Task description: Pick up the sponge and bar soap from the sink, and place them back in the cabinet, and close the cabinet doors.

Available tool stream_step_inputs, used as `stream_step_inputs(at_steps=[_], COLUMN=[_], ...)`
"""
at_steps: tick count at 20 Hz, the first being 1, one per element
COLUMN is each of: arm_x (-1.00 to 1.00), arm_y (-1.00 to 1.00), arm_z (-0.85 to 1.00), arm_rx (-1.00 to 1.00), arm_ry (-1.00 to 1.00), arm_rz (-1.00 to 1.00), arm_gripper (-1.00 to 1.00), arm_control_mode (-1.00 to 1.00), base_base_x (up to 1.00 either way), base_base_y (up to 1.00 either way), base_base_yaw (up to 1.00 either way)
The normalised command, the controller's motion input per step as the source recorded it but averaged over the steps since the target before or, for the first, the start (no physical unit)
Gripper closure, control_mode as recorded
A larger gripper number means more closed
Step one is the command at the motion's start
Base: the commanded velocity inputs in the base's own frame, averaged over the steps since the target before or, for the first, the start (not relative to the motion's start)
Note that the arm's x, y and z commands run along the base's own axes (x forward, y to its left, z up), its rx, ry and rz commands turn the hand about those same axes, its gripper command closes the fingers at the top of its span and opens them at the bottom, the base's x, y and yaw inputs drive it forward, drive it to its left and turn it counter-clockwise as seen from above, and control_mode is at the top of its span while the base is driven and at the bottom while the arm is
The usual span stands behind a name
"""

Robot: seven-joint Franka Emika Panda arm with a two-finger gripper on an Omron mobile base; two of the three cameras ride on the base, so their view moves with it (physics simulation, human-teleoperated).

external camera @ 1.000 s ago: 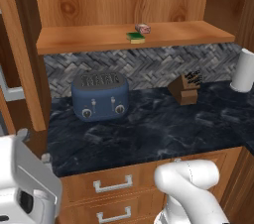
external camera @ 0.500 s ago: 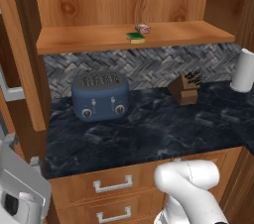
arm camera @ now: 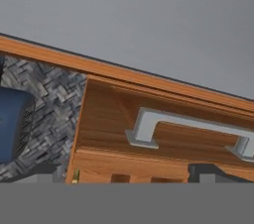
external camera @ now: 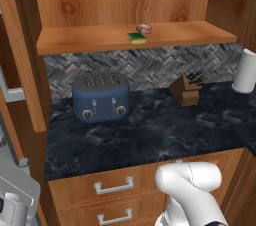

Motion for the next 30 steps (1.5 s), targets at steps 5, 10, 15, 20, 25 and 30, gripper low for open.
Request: stream_step_inputs(at_steps=[5,10,15,20,25,30], arm_x=[0.21,0.24,0.22,0.24,0.22,0.25], arm_y=[0.12,0.08,0.05,0.01,0.06,0.05], arm_z=[-0.05,-0.01,0.00,0.00,0.00,0.00], arm_rx=[0.00,0.00,0.00,0.00,0.00,0.00], arm_ry=[0.00,0.00,0.00,0.00,0.00,0.00], arm_rz=[0.00,0.00,0.00,0.00,0.00,0.00], arm_gripper=[-1.00,-1.00,-1.00,-1.00,-1.00,-1.00], arm_control_mode=[-1.00,-1.00,-1.00,-1.00,-1.00,-1.00], base_base_x=[0.00,0.00,0.00,0.00,0.00,0.00], base_base_y=[0.00,0.00,0.00,0.00,0.00,0.00], base_base_yaw=[0.00,0.00,0.00,0.00,0.00,0.00])
